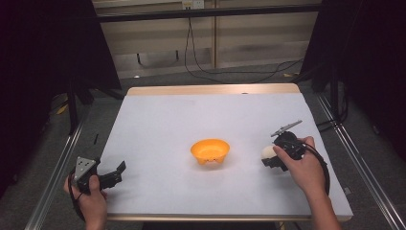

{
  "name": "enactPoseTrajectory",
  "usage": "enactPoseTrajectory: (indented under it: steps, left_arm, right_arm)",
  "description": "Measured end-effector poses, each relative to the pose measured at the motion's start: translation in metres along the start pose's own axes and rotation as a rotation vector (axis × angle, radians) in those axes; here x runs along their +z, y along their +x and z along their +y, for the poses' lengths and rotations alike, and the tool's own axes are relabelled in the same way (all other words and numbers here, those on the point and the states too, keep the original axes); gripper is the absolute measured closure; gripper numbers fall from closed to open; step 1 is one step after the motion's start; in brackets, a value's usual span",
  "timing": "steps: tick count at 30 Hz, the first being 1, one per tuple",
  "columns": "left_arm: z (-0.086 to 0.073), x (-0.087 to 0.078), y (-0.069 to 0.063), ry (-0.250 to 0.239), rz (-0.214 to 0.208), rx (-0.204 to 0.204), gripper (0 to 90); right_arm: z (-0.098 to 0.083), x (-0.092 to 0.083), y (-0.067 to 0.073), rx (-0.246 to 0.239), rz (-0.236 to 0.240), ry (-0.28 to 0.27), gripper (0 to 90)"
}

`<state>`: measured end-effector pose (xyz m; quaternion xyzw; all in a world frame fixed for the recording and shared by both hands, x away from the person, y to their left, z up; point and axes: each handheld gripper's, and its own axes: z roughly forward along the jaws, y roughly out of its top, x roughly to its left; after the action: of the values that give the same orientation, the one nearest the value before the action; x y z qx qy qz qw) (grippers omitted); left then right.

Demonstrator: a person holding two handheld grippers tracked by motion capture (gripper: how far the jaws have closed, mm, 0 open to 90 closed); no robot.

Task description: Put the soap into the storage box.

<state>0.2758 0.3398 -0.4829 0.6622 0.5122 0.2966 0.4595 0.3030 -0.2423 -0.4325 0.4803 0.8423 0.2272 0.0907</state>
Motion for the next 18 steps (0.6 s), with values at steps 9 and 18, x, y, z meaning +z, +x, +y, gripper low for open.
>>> enactPoseTrajectory:
  steps: [9,18]
  left_arm:
    - [0.000,0.000,0.000,-0.003,-0.004,-0.006,0.0]
    - [0.000,0.000,0.000,-0.003,-0.003,-0.006,0.0]
  right_arm:
    - [0.018,-0.002,0.011,-0.038,0.017,-0.002,24.9]
    - [0.034,-0.001,0.023,-0.054,0.040,-0.007,24.9]
